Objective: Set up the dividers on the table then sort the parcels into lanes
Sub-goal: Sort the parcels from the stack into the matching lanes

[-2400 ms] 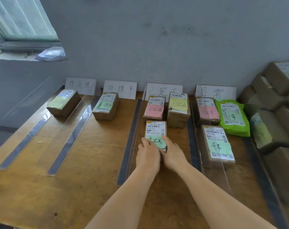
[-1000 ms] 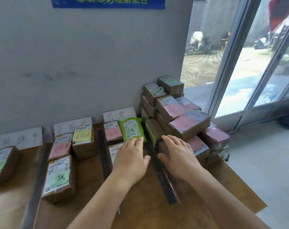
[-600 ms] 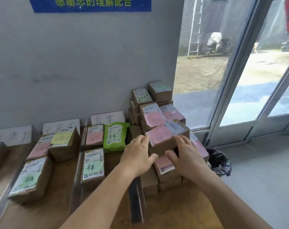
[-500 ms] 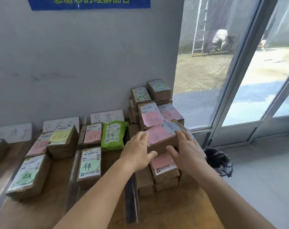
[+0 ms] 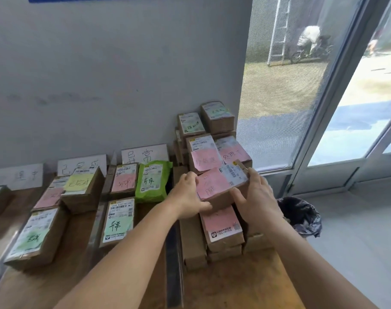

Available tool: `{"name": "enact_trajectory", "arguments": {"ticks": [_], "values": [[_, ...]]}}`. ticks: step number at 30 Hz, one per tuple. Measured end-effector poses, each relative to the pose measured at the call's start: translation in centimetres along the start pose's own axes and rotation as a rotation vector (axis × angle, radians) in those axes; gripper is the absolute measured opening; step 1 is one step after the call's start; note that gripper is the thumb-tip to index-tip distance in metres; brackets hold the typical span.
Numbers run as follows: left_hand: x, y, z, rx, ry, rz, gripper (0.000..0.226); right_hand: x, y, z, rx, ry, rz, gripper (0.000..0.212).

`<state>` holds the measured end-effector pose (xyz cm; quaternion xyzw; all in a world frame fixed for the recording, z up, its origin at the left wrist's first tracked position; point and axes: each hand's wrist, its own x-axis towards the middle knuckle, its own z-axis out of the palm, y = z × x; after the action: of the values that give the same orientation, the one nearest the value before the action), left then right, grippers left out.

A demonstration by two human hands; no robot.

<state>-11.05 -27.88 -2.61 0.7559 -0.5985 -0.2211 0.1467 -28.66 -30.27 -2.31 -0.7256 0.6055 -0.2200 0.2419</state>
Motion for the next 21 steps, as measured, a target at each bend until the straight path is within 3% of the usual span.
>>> {"name": "enact_trajectory", "arguments": {"ticks": [5, 11, 15, 17, 21], "values": [[-1.5, -0.1, -0.2, -0.115, 0.084, 0.063, 0.073, -0.2, -0.2, -0.1, 0.091, 0.102, 0.011, 0.072], [-4.1, 1.1, -0.7, -0.233, 0.22, 0.138, 0.103, -1.0, -1.7, -0.5, 0.413, 0.228, 0.073, 0.089], [-5.0, 1.6, -0.4, -0.208, 0.326, 0.155, 0.108, -1.7, -3.1, -0.6, 0.582, 0.27, 0.141, 0.098], [-5.0, 1.2, -0.3, -0.237, 0.39, 0.14, 0.109, -2.0, -4.0, -0.5, 0.658, 0.229, 0.161, 0.092], [-5.1, 0.6, -0.5, -0.253, 0.416, 0.158, 0.108, -2.2, -5.5, 0.6, 0.873, 0.133, 0.151, 0.06]]}}
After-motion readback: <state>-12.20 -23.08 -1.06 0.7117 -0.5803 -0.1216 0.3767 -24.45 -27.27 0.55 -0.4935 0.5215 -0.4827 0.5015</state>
